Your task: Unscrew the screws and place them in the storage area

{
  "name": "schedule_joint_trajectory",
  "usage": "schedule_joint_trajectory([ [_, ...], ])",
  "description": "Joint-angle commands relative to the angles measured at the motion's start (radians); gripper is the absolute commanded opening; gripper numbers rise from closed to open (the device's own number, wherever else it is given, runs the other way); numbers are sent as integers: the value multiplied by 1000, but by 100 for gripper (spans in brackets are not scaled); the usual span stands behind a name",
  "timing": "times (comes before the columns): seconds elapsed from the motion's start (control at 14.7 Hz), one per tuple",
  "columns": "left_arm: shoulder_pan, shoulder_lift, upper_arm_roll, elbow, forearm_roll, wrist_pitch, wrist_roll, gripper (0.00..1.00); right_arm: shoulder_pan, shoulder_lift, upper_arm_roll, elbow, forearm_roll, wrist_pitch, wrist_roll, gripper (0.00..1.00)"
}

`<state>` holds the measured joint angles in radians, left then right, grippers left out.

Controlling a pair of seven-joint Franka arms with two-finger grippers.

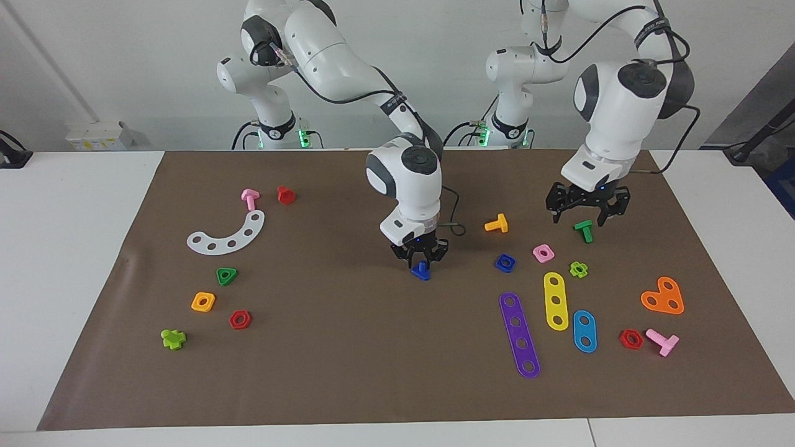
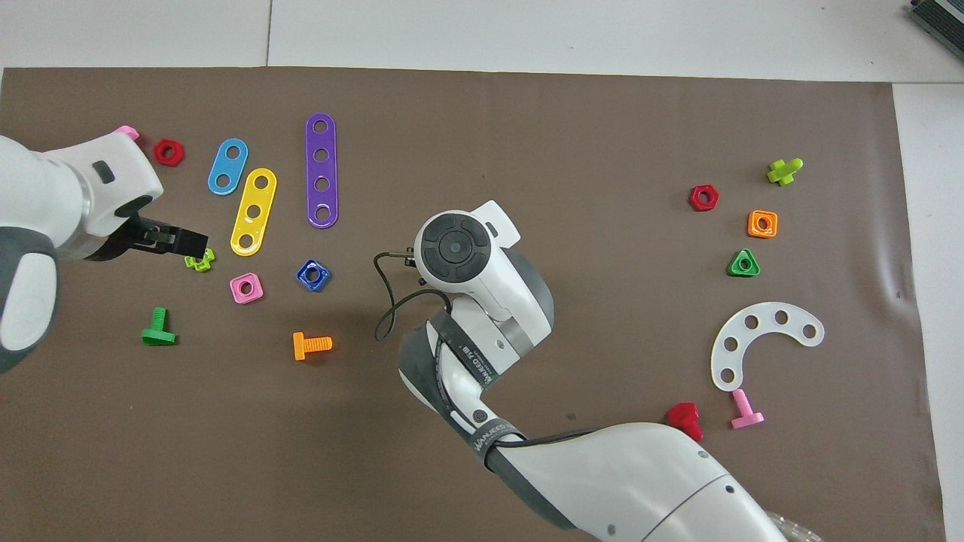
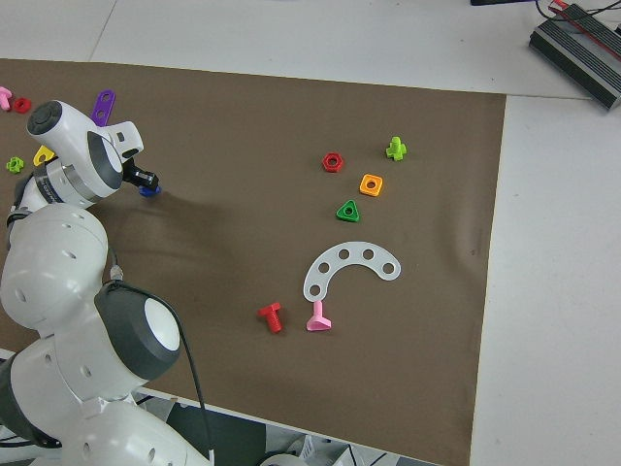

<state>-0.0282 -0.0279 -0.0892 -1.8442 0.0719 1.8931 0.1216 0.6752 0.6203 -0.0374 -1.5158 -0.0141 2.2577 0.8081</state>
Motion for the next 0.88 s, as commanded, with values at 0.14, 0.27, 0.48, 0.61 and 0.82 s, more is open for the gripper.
schedule_joint_trajectory([
  [0.14,-1,-3,72,155,-67,-169,137,100,-3,-16,4,-24,6,34,-23,42],
  [0.27,-1,2,75,195,-67,-196,148,100,-3,-16,4,-23,8,36,-21,40],
  [0.48,2,14,75,249,-64,-233,151,100,-3,-16,4,-23,10,40,-23,32],
  [0.61,2,25,72,270,-63,-255,148,100,-5,-16,4,-23,10,40,-24,0],
  [0.82,2,8,72,257,-64,-264,138,100,-6,-16,4,-7,5,14,-24,0],
])
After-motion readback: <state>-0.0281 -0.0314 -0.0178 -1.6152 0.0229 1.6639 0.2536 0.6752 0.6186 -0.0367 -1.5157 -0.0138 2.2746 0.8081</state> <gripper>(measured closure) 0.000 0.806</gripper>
